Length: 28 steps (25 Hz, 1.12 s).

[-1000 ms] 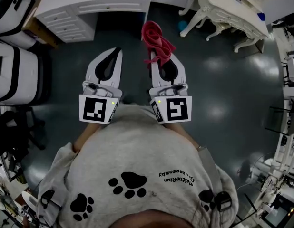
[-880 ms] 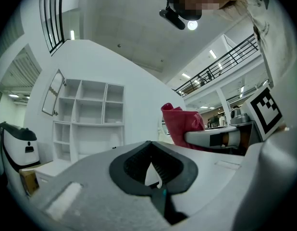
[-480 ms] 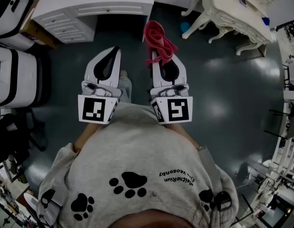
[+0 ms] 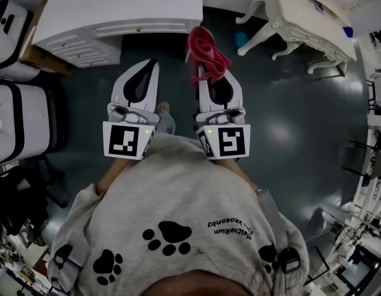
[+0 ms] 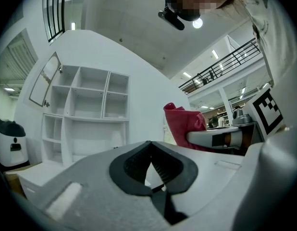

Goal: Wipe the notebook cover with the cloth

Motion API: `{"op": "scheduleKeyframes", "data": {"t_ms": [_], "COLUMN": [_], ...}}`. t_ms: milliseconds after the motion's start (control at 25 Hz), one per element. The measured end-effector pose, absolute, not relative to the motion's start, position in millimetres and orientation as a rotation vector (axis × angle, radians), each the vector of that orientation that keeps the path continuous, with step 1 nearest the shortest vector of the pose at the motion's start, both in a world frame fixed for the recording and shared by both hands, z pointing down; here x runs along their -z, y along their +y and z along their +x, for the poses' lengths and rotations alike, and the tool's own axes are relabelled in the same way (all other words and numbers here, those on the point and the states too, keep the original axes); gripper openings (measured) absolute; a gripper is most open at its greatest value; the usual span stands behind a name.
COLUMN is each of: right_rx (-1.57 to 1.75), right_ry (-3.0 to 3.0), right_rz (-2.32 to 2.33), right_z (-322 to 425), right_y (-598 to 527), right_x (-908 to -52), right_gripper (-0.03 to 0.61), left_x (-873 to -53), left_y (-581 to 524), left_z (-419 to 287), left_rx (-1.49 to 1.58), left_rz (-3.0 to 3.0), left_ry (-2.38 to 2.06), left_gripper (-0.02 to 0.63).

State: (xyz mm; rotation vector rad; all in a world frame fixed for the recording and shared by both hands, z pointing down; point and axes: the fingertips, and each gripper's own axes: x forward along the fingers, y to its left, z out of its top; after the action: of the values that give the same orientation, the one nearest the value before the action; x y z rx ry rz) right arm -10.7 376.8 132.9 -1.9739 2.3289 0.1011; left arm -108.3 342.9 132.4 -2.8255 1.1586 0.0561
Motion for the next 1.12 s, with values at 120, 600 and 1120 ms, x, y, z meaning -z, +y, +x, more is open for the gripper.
{"op": "scheduleKeyframes", "data": {"t_ms": [120,600,1120], "right_rx": [-0.085,-0.067,-0.087], "right_ry": [2.314,2.221,2.213], "right_rz": [-1.988,-2.13,-2.103], "right_z": [-13,-2,14], "right_y": [343,258,223], "right_x": [-136,-144,-143], "right_gripper": [0.049,0.049,0.049], "left_x": [-133,-140,-152], "left_y": [307,211,184], "left_z": [-108,-97,-92], "left_rx": [-0.052,-0.083,-0.084], "left_rz": [-2.839,-2.897,-2.922], "left_ry": [1.133,0.996,0.994], "left_gripper": [-0.002,-0.002,-0.002]}}
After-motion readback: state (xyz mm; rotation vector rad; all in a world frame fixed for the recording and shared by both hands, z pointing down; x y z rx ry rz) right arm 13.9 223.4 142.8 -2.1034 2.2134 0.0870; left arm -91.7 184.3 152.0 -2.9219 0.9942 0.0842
